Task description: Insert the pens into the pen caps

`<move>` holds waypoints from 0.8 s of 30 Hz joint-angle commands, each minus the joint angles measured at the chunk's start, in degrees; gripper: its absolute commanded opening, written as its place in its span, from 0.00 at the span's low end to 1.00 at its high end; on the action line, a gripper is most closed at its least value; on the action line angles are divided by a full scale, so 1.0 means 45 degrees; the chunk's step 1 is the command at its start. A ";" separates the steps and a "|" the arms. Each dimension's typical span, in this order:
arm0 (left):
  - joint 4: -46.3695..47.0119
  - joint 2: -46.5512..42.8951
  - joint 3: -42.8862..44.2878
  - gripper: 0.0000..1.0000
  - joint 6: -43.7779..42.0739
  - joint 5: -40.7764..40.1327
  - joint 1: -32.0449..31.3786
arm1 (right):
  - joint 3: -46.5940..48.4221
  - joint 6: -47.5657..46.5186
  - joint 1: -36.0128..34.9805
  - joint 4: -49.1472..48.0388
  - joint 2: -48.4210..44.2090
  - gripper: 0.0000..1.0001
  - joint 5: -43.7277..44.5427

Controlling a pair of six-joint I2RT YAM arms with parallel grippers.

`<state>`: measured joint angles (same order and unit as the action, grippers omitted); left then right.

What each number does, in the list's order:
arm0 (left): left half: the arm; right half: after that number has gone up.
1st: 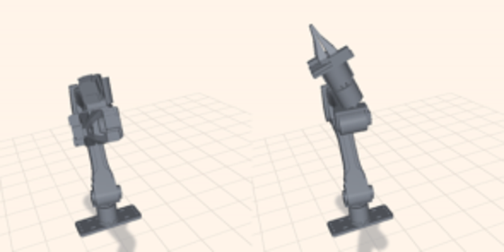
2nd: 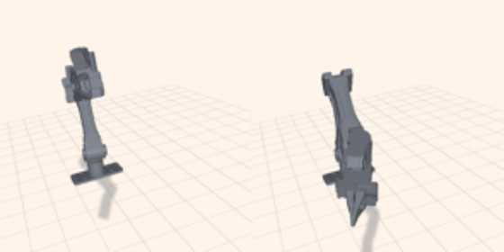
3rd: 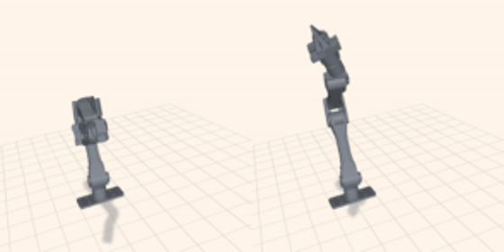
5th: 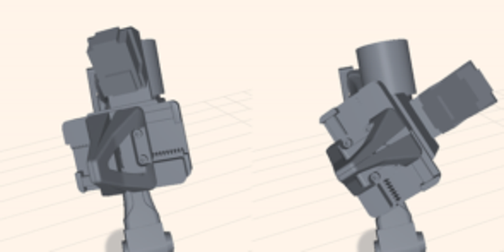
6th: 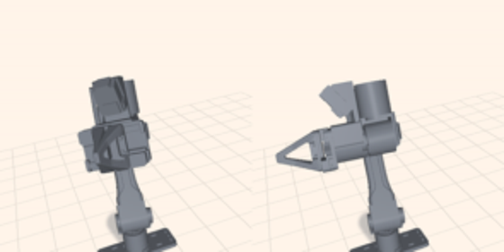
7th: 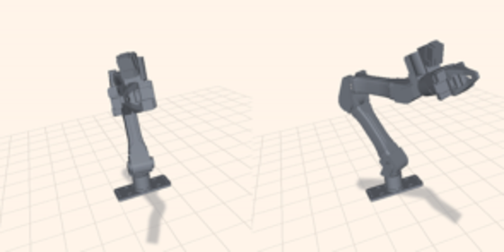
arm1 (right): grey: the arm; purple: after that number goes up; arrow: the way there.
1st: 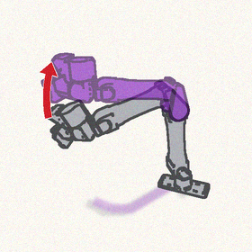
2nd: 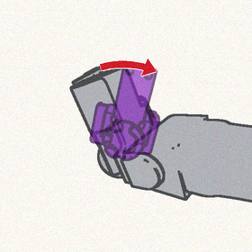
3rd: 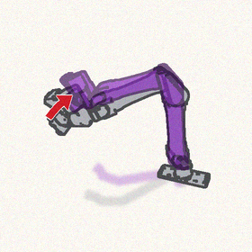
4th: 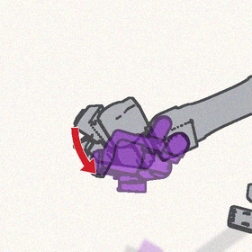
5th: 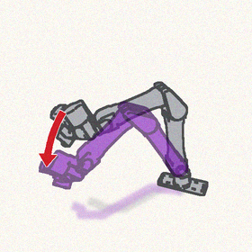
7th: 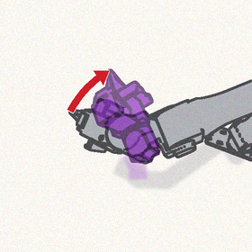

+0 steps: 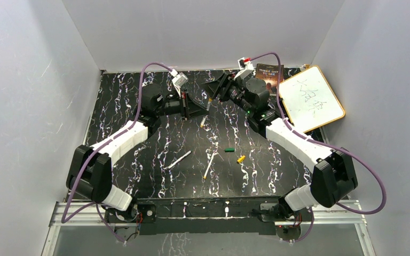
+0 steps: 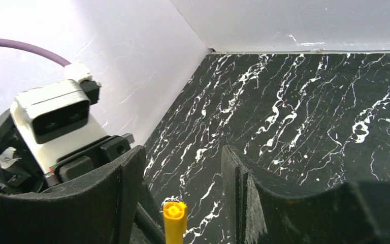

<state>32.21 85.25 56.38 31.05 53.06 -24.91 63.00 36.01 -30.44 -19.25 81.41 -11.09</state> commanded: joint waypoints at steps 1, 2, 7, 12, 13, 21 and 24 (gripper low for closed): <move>0.0058 -0.0826 0.0438 0.00 -0.0519 0.0115 -0.0080 | 0.0909 -0.0453 -0.0059 0.0203 0.0054 0.54 -0.0152; 0.0017 -0.0838 0.0445 0.00 -0.0545 0.0103 -0.0072 | 0.0888 -0.0445 -0.0054 0.0166 0.0037 0.54 -0.0179; -0.0076 -0.0821 0.0479 0.00 -0.0590 0.0005 -0.0071 | 0.0882 -0.0357 -0.0070 0.0058 -0.0002 0.38 -0.0372; -0.0140 -0.0821 0.0500 0.00 -0.0591 -0.0091 -0.0071 | 0.0797 -0.0307 -0.0054 0.0068 -0.0086 0.29 -0.0522; -0.0159 -0.0798 0.0516 0.00 -0.0591 -0.0101 -0.0071 | 0.0745 -0.0290 -0.0065 0.0054 -0.0113 0.24 -0.0506; -0.0129 -0.0742 0.0624 0.00 -0.0422 -0.0227 -0.0068 | 0.0619 -0.0344 -0.0061 0.0209 -0.0219 0.00 -0.0557; -0.0063 -0.0794 0.0625 0.00 -0.0362 -0.0546 -0.0071 | 0.0589 -0.0384 -0.0072 0.0323 -0.0220 0.00 -0.0757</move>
<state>30.09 84.55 56.64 29.61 51.88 -24.97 63.99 35.00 -30.61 -16.84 82.00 -13.15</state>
